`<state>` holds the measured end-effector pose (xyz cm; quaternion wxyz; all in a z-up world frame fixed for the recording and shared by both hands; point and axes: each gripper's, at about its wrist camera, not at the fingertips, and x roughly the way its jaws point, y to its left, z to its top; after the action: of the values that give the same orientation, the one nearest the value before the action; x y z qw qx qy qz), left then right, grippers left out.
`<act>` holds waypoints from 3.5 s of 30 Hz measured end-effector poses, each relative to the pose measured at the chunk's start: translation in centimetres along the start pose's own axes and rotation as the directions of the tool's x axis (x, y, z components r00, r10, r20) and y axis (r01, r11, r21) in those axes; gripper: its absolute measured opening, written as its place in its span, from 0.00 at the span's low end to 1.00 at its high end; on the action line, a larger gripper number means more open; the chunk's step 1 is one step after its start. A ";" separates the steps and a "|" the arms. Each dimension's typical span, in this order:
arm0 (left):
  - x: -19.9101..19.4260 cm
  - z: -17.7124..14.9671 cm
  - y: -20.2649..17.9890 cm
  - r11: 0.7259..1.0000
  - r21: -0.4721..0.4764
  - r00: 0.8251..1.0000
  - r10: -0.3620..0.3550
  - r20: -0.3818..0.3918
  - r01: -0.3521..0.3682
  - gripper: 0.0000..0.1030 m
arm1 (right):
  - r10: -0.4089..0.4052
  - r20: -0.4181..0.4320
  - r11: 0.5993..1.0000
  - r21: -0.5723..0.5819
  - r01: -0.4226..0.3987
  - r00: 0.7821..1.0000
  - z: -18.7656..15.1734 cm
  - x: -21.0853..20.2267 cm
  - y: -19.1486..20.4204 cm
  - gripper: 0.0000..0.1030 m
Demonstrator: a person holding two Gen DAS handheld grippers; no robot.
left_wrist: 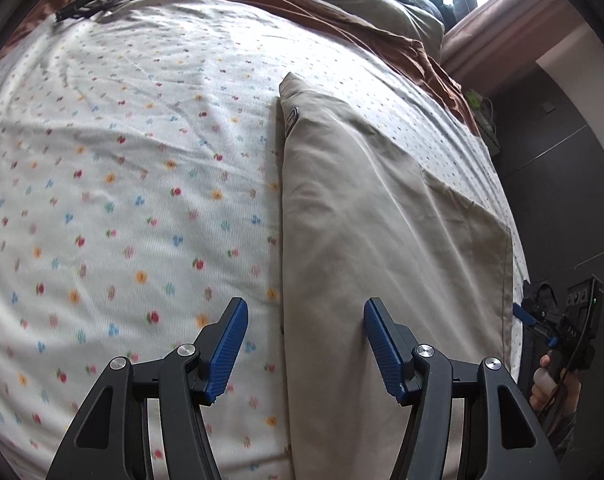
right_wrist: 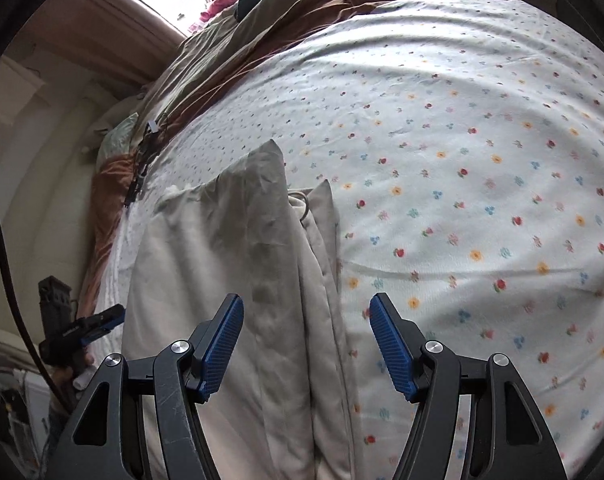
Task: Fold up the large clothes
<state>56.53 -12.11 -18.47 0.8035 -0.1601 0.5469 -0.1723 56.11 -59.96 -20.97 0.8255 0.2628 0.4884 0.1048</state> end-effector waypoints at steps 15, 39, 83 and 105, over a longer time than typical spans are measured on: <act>2.0 2.6 0.5 1.000 0.011 0.999 -0.029 0.031 0.028 0.60 | -0.105 -0.092 0.994 -0.012 0.105 0.990 6.9 7.6 -1.4 0.44; 2.5 2.3 -0.8 0.998 0.027 0.998 -0.060 0.025 0.059 0.60 | 0.313 -0.208 0.943 0.181 -0.279 0.927 2.1 6.0 -4.1 0.64; -15.0 2.5 -7.1 0.992 0.121 0.952 -0.058 0.301 0.022 0.17 | 0.312 0.012 0.942 -0.134 -0.307 0.950 0.0 -8.2 16.7 0.14; -39.7 -2.3 2.6 0.999 -0.021 0.819 0.035 0.572 -0.028 0.15 | 0.430 -0.050 0.815 -0.407 -0.411 0.902 -7.4 -12.3 41.5 0.14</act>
<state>41.00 8.04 12.28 0.9324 -0.2001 0.2841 -0.0996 47.01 -27.92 7.68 0.8287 0.1881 0.3673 0.3782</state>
